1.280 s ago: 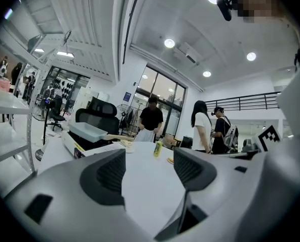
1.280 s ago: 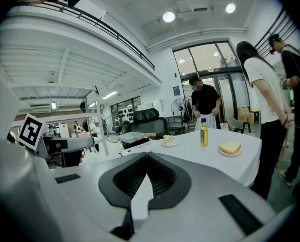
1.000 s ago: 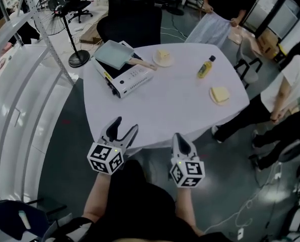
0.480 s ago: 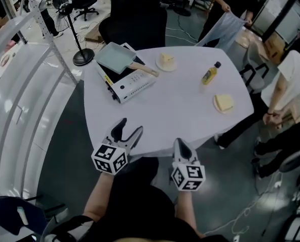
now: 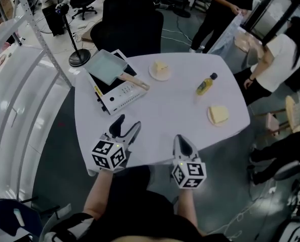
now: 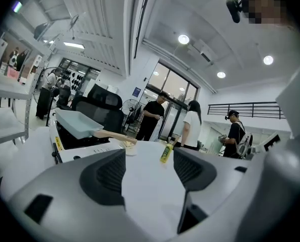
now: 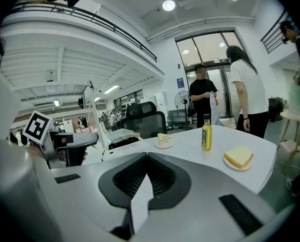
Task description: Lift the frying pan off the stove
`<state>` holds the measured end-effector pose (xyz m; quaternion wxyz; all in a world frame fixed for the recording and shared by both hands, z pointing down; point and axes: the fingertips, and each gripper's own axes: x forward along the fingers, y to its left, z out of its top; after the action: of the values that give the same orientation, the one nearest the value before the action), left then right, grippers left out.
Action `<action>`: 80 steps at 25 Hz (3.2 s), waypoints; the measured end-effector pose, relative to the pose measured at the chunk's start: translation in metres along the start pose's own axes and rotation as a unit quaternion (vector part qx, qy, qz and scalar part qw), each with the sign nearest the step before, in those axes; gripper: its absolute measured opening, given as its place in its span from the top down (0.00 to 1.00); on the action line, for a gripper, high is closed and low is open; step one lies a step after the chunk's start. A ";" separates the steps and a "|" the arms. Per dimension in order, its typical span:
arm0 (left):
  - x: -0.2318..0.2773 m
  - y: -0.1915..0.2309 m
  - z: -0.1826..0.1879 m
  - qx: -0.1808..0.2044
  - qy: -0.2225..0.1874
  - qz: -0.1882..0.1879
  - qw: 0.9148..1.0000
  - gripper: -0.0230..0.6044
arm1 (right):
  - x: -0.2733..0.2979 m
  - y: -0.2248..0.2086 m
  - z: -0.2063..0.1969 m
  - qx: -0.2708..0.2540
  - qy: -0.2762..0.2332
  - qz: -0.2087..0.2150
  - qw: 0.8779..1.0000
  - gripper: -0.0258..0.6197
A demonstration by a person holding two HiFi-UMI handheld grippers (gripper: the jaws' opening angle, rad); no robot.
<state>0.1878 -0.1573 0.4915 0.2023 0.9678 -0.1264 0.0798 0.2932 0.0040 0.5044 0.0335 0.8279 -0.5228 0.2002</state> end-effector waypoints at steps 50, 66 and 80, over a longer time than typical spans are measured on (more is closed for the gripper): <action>0.039 0.082 0.015 -0.272 -0.170 0.202 0.925 0.51 | 0.217 -0.027 0.083 -0.103 0.069 0.244 0.962 0.95; 0.107 0.113 0.029 -0.415 -0.247 0.102 0.870 0.51 | 0.234 -0.035 0.069 -0.107 0.098 0.262 0.954 0.95; 0.158 0.166 0.033 -0.444 -0.237 0.085 0.860 0.51 | 0.261 -0.028 0.056 -0.098 0.117 0.253 0.955 0.95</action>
<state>0.2963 -0.3517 0.5561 0.5674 0.7504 -0.2744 -0.1993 0.4321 -0.2212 0.5527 0.1235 0.6322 -0.7246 0.2449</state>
